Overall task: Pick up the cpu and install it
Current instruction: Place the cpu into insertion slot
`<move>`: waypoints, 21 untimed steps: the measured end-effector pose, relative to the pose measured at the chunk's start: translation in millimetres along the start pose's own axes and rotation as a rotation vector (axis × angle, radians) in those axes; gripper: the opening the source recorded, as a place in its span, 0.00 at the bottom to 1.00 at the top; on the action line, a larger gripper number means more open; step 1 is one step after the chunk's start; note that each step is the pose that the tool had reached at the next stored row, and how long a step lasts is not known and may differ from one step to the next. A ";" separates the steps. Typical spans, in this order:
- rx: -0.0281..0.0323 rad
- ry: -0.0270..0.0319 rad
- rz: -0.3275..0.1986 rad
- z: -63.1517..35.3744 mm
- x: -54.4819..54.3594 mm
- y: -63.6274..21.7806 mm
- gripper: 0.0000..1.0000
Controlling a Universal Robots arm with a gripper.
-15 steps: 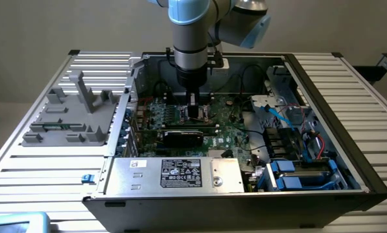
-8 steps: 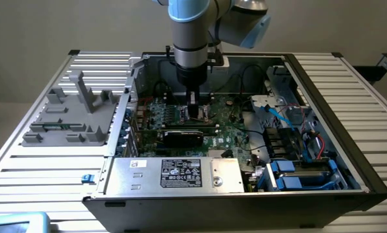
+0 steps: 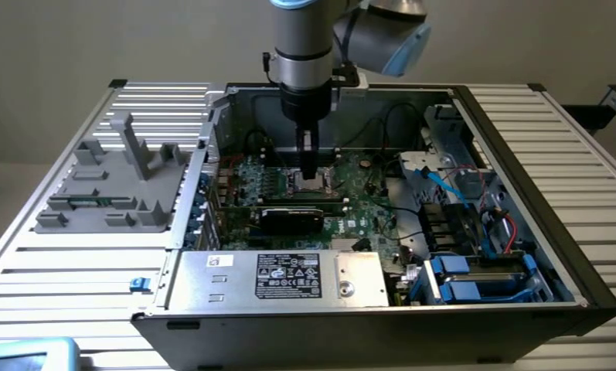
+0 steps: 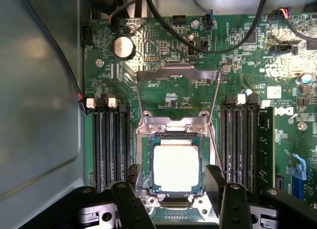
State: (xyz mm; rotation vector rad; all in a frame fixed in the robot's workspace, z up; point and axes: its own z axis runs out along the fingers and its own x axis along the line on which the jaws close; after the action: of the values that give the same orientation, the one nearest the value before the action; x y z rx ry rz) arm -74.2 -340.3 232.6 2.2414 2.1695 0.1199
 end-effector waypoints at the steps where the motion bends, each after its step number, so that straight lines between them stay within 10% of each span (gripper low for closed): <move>1: 0.0000 0.0000 0.000 -4.5 0.1 0.3 0.62; 13: 0.0014 0.0003 0.000 -53.1 -0.1 3.4 0.62; 21: 0.0210 0.0003 0.002 -72.1 -2.2 5.4 0.62</move>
State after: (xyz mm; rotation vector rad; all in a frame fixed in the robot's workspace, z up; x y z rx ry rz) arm -73.8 -345.5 304.7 2.2551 2.1786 0.0979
